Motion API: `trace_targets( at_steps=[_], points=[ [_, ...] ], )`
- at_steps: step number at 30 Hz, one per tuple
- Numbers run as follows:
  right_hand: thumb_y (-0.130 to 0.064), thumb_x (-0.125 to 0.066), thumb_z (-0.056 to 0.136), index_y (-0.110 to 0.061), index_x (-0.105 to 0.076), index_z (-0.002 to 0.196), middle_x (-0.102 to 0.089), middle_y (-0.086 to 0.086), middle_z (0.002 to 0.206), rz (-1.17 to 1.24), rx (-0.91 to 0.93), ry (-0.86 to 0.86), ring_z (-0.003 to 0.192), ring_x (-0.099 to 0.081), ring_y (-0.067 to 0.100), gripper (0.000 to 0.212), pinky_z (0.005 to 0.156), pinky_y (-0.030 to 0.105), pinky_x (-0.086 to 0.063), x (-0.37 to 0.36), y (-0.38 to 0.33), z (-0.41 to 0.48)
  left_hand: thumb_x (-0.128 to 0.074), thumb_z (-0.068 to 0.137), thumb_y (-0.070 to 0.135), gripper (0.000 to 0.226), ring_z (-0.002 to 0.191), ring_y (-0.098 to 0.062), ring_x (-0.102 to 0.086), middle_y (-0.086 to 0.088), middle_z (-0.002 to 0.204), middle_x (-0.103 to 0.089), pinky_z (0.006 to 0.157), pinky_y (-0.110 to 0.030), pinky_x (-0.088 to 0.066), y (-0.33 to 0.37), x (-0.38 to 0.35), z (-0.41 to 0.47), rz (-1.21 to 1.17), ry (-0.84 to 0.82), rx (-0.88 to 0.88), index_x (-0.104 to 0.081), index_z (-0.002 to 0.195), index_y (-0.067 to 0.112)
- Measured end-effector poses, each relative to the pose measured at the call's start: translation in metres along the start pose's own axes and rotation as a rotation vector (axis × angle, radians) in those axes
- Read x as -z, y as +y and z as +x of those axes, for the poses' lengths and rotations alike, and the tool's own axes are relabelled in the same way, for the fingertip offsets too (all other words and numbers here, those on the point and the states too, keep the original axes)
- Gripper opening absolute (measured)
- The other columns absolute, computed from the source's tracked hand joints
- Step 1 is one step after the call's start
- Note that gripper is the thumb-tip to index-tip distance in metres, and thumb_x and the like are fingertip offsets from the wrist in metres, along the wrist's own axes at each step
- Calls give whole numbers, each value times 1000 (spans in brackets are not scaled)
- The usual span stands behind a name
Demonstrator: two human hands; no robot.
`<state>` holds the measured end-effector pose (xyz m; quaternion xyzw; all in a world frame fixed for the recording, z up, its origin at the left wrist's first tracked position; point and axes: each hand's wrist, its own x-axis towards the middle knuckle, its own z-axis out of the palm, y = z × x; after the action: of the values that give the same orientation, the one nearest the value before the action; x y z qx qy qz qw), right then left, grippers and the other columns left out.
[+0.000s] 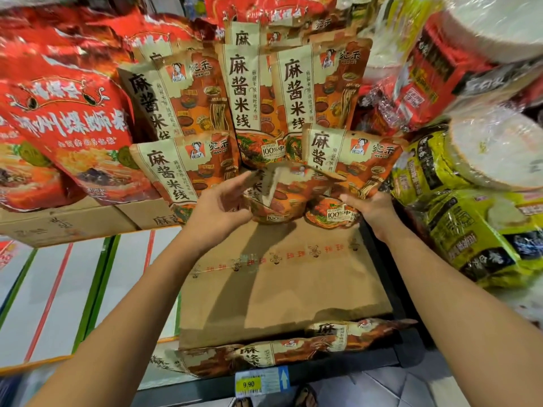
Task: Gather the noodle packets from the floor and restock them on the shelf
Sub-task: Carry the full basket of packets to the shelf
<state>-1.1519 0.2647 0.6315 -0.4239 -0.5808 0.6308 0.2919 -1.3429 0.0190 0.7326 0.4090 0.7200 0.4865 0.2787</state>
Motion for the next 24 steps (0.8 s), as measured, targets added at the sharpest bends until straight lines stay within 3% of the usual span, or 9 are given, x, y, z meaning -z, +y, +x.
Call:
trace_targets(
  at_steps=[2,5,9,11,13,15,20,23,24],
  points=[
    [-3,-75,82,-21,-70,91,-71,-5,93,13,9,-25,76,-70,6,22,78,28,-58,1,3,1,-76,82,9,47,98,0,-63,9,113,-70,85,-18,-48,-1,4,9,419,121,-93,-65,127,18],
    [-4,-77,80,-23,-71,93,-72,-4,98,18,19,-32,90,-70,17,24,89,39,-55,2,6,3,-81,78,39,30,82,-22,-58,2,79,-65,69,-35,-41,1,7,25,671,238,-153,-70,93,15],
    [-5,-78,79,-23,-71,98,-73,3,106,45,13,-50,101,-69,24,27,92,41,-54,2,6,3,-77,78,48,59,97,-27,-45,-4,94,-49,77,-33,-32,-2,2,43,855,322,-192,-66,128,19],
    [-5,-78,79,-22,-71,99,-72,3,108,53,14,-50,103,-69,24,28,92,41,-54,2,5,4,-79,75,49,60,100,-29,-44,-9,100,-49,79,-32,-29,-6,-2,50,931,341,-258,-70,122,13],
    [-3,-78,79,-22,-71,100,-72,1,106,72,16,-50,102,-68,24,29,91,39,-54,2,5,4,-81,74,47,57,105,-29,-46,-11,107,-51,85,-31,-37,-7,-4,56,893,327,-271,-72,109,4],
    [-3,-78,78,-22,-71,100,-73,1,105,77,22,-56,102,-69,23,29,91,38,-54,2,6,5,-81,76,42,60,112,-24,-50,-9,119,-55,96,-28,-42,-2,-9,59,722,264,-202,-63,119,4],
    [-3,-80,76,-19,-73,97,-76,-1,100,98,19,-65,94,-72,20,28,85,37,-56,-2,1,13,-85,76,26,69,109,-24,-63,-7,121,-67,89,-39,-57,4,-22,70,424,220,-28,-49,135,18],
    [-4,-78,79,-19,-73,97,-76,1,101,117,25,-84,96,-72,23,24,88,42,-56,-5,-1,20,-83,79,25,21,80,-24,-65,-2,82,-69,68,-32,-54,1,-27,79,458,325,29,-64,85,18],
    [-4,-77,80,-18,-73,97,-76,4,102,132,21,-83,96,-72,25,22,90,44,-55,-6,-1,24,-82,79,26,25,71,-22,-60,2,71,-64,61,-31,-49,0,-28,81,449,354,42,-59,72,18]
  ],
)
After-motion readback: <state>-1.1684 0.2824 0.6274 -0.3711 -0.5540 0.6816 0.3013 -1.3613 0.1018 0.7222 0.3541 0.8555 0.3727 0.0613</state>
